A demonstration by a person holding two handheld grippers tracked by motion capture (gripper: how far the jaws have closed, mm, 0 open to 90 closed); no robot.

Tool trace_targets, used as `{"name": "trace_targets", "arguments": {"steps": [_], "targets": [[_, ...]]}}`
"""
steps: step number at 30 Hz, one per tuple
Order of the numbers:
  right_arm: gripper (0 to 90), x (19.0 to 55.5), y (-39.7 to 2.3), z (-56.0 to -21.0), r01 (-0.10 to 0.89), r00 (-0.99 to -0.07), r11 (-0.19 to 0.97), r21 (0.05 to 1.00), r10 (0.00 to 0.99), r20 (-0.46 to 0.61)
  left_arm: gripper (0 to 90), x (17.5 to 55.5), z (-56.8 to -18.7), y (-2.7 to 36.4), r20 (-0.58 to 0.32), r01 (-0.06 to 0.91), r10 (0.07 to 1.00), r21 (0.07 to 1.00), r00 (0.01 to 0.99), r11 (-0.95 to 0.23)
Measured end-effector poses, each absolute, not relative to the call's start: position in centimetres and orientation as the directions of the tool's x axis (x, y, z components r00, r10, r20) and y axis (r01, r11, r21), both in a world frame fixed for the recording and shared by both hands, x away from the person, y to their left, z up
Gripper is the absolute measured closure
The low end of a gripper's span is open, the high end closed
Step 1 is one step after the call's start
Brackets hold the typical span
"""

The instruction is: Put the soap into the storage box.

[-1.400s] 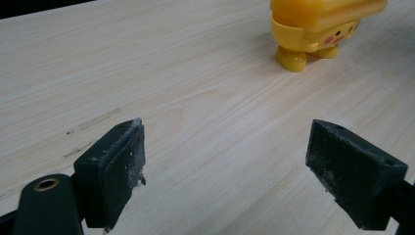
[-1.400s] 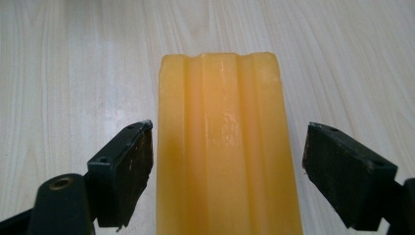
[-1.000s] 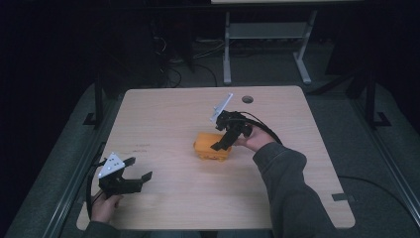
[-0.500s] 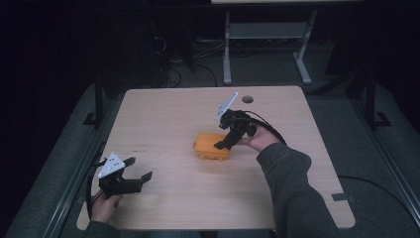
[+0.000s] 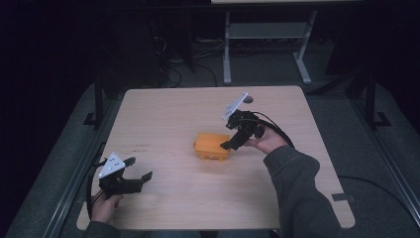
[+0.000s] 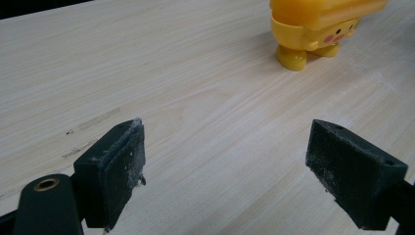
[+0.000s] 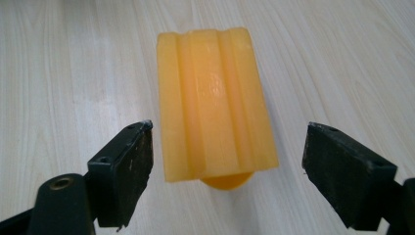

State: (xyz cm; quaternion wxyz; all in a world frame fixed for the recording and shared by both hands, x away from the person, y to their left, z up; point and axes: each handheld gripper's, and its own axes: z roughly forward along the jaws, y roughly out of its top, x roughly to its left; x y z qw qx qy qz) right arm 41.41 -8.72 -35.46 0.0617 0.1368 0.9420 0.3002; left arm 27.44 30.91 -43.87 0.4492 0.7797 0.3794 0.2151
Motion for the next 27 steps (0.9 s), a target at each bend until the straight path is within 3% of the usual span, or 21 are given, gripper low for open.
{"name": "trace_targets", "arguments": {"steps": [27], "targets": [[19.9,39.7,-12.5,-35.6,0.276,-0.933,0.749,0.603,0.359,-0.019,14.1,27.4,-43.9,30.8,-0.003,0.401,0.786,0.861,0.619,-0.313]]}}
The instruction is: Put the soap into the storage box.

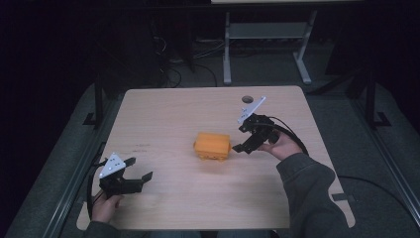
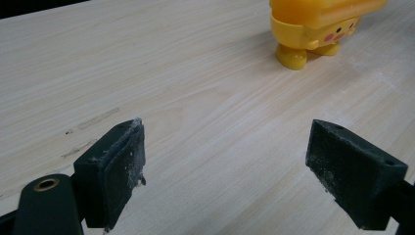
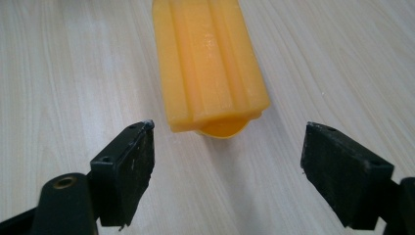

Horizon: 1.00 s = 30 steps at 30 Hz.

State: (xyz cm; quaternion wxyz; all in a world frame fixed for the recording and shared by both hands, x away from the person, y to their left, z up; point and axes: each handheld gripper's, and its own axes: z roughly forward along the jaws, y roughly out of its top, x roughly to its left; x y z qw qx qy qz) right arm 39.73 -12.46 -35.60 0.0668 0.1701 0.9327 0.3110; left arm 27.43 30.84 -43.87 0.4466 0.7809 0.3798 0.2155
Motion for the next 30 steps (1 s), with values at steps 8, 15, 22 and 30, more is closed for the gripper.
{"name": "trace_targets", "arguments": {"steps": [8,15,22,30], "targets": [[19.7,39.3,-13.7,-36.4,0.311,-0.924,0.746,0.589,0.382,0.005,14.1,27.4,-43.9,30.8,-0.004,0.401,0.786,0.862,0.618,-0.311],[20.8,38.8,-14.6,-36.5,0.318,-0.918,0.728,0.607,0.398,0.003,14.1,27.4,-43.9,30.7,-0.006,0.402,0.787,0.862,0.617,-0.308],[20.6,38.2,-15.1,-37.1,0.327,-0.915,0.732,0.598,0.404,0.005,14.1,27.4,-43.9,30.7,-0.006,0.401,0.788,0.863,0.616,-0.308],[20.5,37.6,-16.0,-38.0,0.356,-0.905,0.714,0.603,0.425,0.031,14.1,27.4,-44.0,30.8,-0.004,0.402,0.788,0.862,0.616,-0.310]]}}
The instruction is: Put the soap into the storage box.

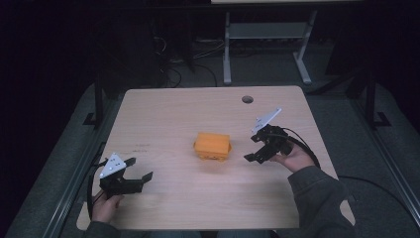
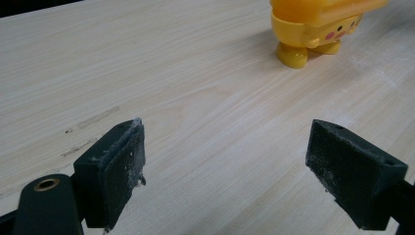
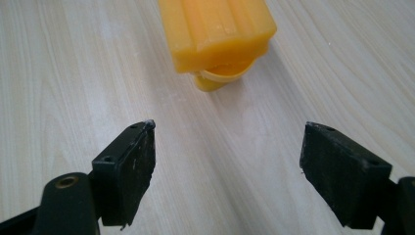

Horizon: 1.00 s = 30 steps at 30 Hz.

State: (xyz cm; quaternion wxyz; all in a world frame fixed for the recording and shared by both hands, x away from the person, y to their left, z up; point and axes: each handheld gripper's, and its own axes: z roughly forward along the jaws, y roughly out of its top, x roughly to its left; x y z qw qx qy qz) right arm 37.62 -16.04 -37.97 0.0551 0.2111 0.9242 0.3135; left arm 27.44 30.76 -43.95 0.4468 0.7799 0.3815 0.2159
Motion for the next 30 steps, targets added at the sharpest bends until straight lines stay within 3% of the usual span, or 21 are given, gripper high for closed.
{"name": "trace_targets", "arguments": {"steps": [30], "targets": [[20.8,34.6,-20.3,-40.8,0.448,-0.861,0.656,0.608,0.500,0.095,14.1,27.4,-44.0,30.6,0.002,0.401,0.787,0.859,0.616,-0.317]]}}
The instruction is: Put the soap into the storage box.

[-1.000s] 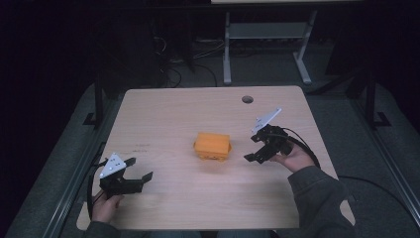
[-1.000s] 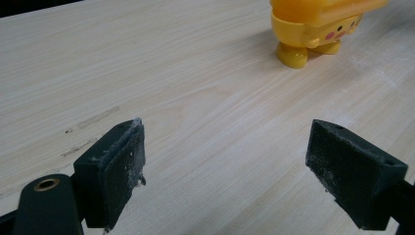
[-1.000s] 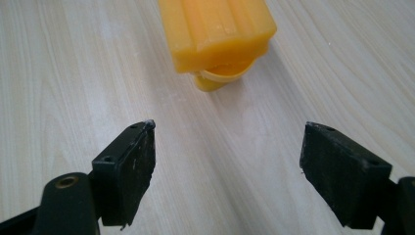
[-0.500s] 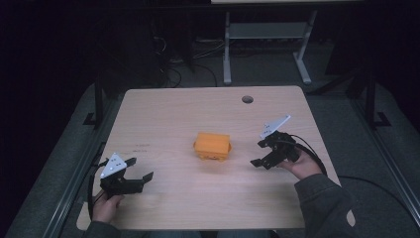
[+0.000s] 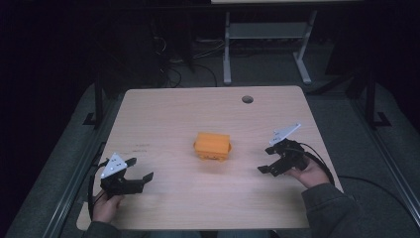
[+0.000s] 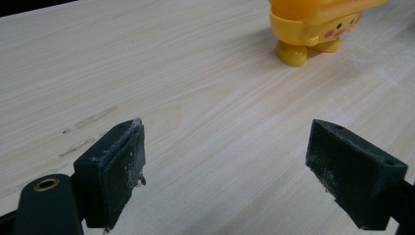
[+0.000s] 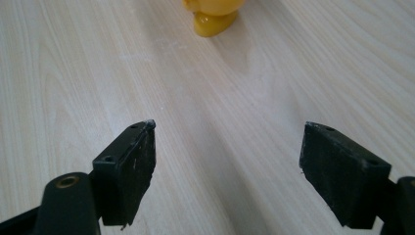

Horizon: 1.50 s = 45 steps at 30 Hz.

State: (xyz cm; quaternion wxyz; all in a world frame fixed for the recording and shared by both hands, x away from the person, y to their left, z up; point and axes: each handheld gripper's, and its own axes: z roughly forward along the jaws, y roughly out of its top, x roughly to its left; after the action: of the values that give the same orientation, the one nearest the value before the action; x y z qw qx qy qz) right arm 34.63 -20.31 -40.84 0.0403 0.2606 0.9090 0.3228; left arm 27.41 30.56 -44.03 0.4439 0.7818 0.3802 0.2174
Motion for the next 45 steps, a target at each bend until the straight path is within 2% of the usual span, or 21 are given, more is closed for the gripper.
{"name": "trace_targets", "arguments": {"steps": [38,45], "targets": [[20.8,30.1,-24.0,-44.6,0.499,-0.820,0.596,0.629,0.559,0.120,14.1,27.4,-44.2,30.4,0.004,0.402,0.783,0.857,0.622,-0.323],[20.4,28.3,-25.1,-45.4,0.501,-0.810,0.567,0.654,0.574,0.123,14.1,27.4,-44.2,30.2,0.008,0.396,0.779,0.858,0.627,-0.328]]}}
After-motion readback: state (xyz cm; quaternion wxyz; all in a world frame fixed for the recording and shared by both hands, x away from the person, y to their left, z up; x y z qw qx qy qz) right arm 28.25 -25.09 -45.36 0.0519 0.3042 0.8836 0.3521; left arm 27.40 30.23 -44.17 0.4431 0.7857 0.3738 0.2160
